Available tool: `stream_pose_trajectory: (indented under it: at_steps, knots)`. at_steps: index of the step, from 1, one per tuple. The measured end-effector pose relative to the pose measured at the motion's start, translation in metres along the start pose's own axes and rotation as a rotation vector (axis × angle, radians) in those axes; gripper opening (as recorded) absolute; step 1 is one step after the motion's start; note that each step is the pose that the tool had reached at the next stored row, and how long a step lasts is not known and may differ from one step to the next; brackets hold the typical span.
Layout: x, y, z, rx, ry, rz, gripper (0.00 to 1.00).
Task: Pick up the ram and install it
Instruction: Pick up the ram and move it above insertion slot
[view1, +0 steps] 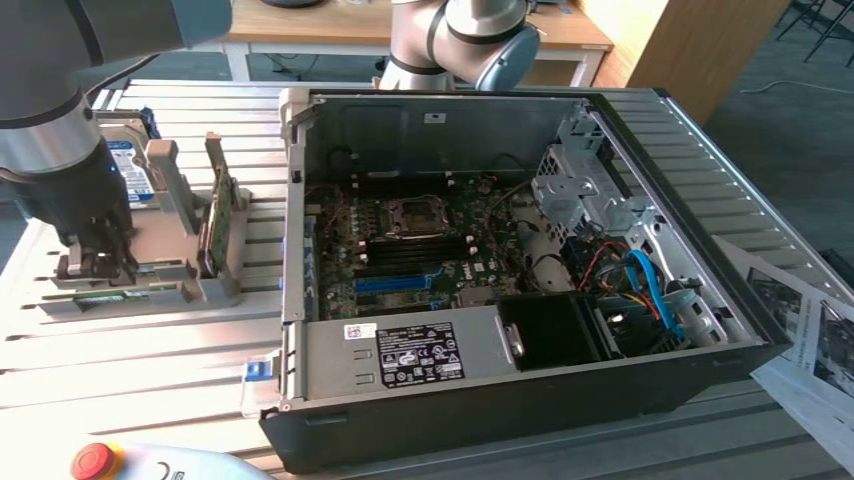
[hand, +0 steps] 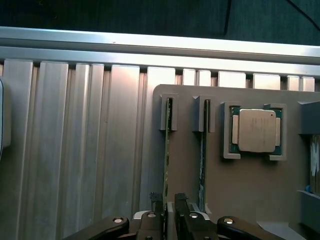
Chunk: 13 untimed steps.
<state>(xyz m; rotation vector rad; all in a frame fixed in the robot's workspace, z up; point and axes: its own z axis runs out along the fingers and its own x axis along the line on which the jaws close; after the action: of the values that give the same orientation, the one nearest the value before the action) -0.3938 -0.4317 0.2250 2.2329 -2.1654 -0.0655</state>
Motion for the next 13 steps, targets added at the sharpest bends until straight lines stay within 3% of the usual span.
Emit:
stream_pose_trajectory:
  at_steps: [13]
  knots:
    - [0.0,-0.0005,0.0112,-0.0001,0.0,0.0,0.24]
